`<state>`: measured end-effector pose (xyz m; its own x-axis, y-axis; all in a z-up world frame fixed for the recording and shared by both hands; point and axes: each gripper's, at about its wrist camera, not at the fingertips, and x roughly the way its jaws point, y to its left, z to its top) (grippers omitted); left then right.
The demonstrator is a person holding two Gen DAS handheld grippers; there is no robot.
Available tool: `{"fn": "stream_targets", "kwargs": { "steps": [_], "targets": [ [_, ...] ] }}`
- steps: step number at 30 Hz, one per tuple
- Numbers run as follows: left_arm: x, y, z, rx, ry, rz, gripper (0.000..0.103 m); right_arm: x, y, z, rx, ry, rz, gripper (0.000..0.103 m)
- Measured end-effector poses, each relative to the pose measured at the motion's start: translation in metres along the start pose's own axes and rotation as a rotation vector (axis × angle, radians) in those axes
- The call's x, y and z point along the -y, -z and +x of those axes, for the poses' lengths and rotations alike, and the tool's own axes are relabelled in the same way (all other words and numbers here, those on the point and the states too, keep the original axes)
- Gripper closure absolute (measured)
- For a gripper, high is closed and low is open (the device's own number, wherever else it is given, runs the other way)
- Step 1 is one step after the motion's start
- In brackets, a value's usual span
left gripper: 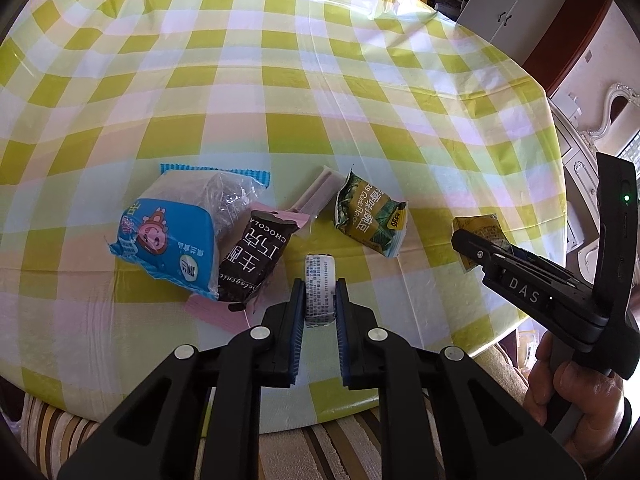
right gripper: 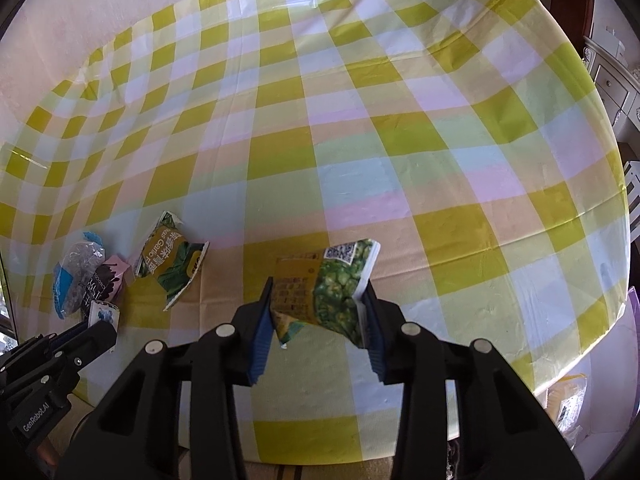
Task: Organize snacks
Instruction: 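Carry both packets over the white box and open both tools to drop them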
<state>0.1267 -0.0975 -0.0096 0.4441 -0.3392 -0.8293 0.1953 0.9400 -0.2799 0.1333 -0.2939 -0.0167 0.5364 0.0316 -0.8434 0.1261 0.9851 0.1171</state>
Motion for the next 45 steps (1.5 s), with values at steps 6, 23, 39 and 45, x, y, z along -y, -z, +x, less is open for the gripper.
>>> {"fn": "stream_targets", "kwargs": {
  "steps": [6,23,39,45],
  "targets": [
    [0.011,0.001,-0.006,0.004,0.005,0.018,0.090,0.011,0.008,-0.016,0.013,-0.009,0.019,0.063],
    [0.087,0.011,-0.009,-0.014,0.060,0.167,0.090,0.082,0.038,-0.063,0.052,0.024,0.125,0.063],
    [0.229,0.061,0.016,-0.174,0.273,0.471,0.090,0.193,0.105,-0.073,-0.020,0.181,0.300,0.063],
    [0.264,0.086,0.030,-0.274,0.335,0.553,0.090,0.217,0.128,-0.070,-0.052,0.203,0.351,0.063]
  ]
}}
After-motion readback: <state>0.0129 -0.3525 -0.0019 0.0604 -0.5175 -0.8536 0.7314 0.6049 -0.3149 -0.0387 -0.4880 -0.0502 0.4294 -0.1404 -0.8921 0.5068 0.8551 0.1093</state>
